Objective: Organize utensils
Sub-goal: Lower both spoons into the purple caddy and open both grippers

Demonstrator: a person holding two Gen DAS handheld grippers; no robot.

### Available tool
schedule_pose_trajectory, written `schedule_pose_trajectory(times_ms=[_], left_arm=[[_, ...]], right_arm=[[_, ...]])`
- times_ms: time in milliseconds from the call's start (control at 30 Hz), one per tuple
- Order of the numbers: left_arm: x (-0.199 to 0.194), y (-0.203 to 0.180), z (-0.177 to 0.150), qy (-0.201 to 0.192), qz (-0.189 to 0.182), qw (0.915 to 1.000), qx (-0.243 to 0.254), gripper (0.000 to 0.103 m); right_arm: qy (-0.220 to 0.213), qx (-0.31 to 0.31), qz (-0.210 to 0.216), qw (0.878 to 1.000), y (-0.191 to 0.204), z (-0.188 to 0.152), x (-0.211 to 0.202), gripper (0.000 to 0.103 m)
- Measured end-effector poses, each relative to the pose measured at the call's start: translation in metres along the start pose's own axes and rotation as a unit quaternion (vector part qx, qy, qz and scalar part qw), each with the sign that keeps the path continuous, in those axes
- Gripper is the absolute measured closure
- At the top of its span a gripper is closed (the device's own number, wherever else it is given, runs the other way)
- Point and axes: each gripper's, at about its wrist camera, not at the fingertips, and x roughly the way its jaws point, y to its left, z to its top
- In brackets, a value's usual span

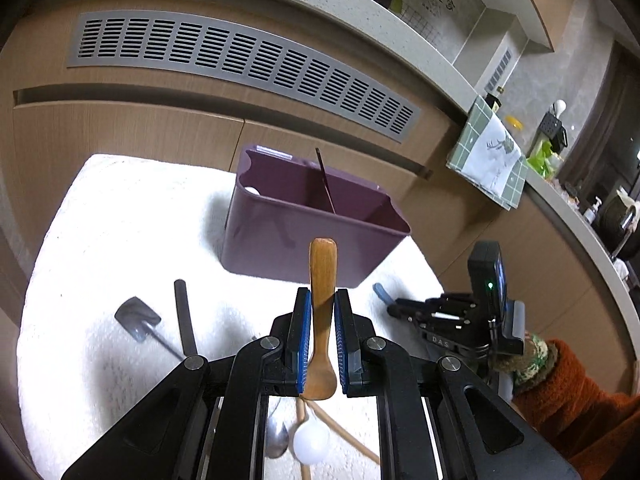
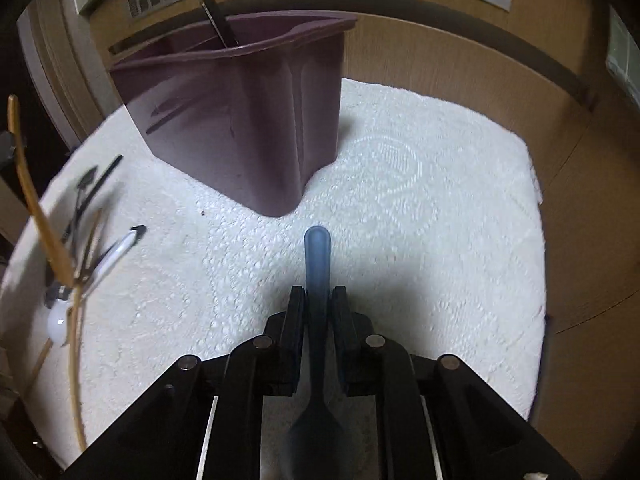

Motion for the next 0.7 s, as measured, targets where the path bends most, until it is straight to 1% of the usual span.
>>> schedule_pose_trajectory(times_ms=[67,133,167,233,267,300,333,367,433,467,500,533,600,633,700], left_arm=[[-0.002,-0.003,-0.001,0.001,0.0,1.0,0.006,0.091],[-0.005,-0.005,0.002,-0.004,-0.003,0.9999,0.01,0.091],[-0.008,-0.007,0.006,-0.011,-0.005,0.9998,0.013,0.091],[-0.017,-0.014,0.017,-0.029,-0.011,0.9993,0.022,0.091],[-0.025,-0.019,0.027,-0.045,-0.015,0.9984,0.03,0.091],[-0.033,-0.024,0.037,-0.061,-0.019,0.9973,0.036,0.091],[-0.045,-0.032,0.052,-0.085,-0.025,0.995,0.045,0.091],[-0.053,-0.038,0.065,-0.105,-0.03,0.9926,0.054,0.091],[-0.063,-0.049,0.09,-0.13,-0.029,0.9884,0.072,0.091],[-0.065,-0.054,0.105,-0.141,-0.023,0.9865,0.079,0.091],[-0.064,-0.057,0.117,-0.144,-0.021,0.9858,0.083,0.091],[-0.06,-0.058,0.128,-0.142,-0.022,0.9859,0.086,0.091],[-0.047,-0.058,0.144,-0.14,-0.005,0.9858,0.093,0.091],[-0.039,-0.057,0.149,-0.133,0.002,0.9862,0.098,0.091],[-0.015,-0.052,0.155,-0.115,0.011,0.9883,0.099,0.091]], right_arm=[[-0.008,-0.008,-0.017,1.0,0.009,-0.002,-0.006,0.093],[-0.03,0.008,0.001,1.0,0.014,-0.003,-0.021,0.093],[-0.048,0.022,0.012,0.999,0.015,-0.004,-0.034,0.093],[-0.087,0.042,0.026,0.995,0.017,-0.002,-0.059,0.093],[-0.108,0.05,0.033,0.992,0.018,0.002,-0.073,0.093],[-0.137,0.058,0.042,0.988,0.022,0.007,-0.091,0.093],[-0.174,0.061,0.049,0.982,0.026,0.015,-0.113,0.093],[-0.204,0.059,0.05,0.976,0.029,0.022,-0.13,0.093],[-0.275,0.046,0.051,0.959,0.038,0.044,-0.172,0.093],[-0.296,0.04,0.051,0.953,0.041,0.054,-0.185,0.093],[-0.322,0.03,0.046,0.945,0.045,0.071,-0.198,0.093],[-0.335,0.025,0.04,0.941,0.047,0.082,-0.204,0.093],[-0.352,0.017,0.024,0.936,0.051,0.105,-0.206,0.093],[-0.353,0.018,0.019,0.935,0.05,0.113,-0.204,0.093],[-0.343,0.021,0.008,0.939,0.049,0.126,-0.188,0.093]])
